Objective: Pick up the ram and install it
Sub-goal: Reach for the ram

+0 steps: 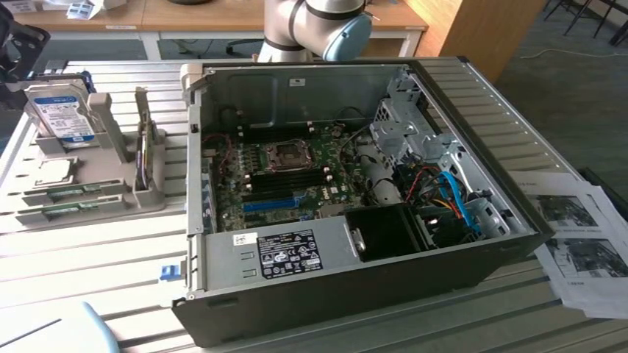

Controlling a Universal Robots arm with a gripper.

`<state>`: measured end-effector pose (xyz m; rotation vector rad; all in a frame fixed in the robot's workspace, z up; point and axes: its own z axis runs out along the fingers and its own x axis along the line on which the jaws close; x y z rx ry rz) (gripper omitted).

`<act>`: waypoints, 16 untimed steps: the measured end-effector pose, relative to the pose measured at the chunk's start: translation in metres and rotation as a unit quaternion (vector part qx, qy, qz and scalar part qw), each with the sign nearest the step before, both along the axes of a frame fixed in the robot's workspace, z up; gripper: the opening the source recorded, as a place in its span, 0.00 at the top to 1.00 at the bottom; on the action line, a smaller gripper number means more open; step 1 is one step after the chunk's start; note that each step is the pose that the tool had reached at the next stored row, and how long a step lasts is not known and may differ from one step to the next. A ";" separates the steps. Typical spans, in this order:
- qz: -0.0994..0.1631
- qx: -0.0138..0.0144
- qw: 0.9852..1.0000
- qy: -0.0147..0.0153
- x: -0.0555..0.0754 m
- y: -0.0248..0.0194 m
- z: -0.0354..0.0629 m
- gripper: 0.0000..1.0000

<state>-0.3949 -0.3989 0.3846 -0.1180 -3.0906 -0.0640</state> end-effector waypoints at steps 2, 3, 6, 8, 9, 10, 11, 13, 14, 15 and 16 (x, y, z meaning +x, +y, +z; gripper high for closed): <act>0.000 0.000 1.000 0.000 0.000 0.0000 0.0000 0.91; 0.000 0.000 1.000 0.000 0.000 0.0000 0.0000 0.91; 0.000 0.000 1.000 0.000 0.000 0.0000 0.0000 0.91; 0.000 0.000 1.000 0.000 0.000 0.0001 -0.0001 0.91; 0.000 0.000 1.000 0.000 0.000 0.0003 -0.0001 0.91; 0.000 0.000 1.000 0.000 0.000 0.0007 -0.0002 0.91; 0.000 0.000 1.000 0.000 0.000 0.0012 -0.0002 0.91; 0.000 0.000 1.000 0.000 0.000 0.0027 -0.0003 0.91; 0.000 0.000 1.000 0.000 0.000 0.0037 -0.0004 0.91; 0.000 0.000 1.000 0.000 0.000 0.0047 -0.0004 0.91; 0.000 0.000 1.000 0.000 0.000 0.0058 -0.0005 0.91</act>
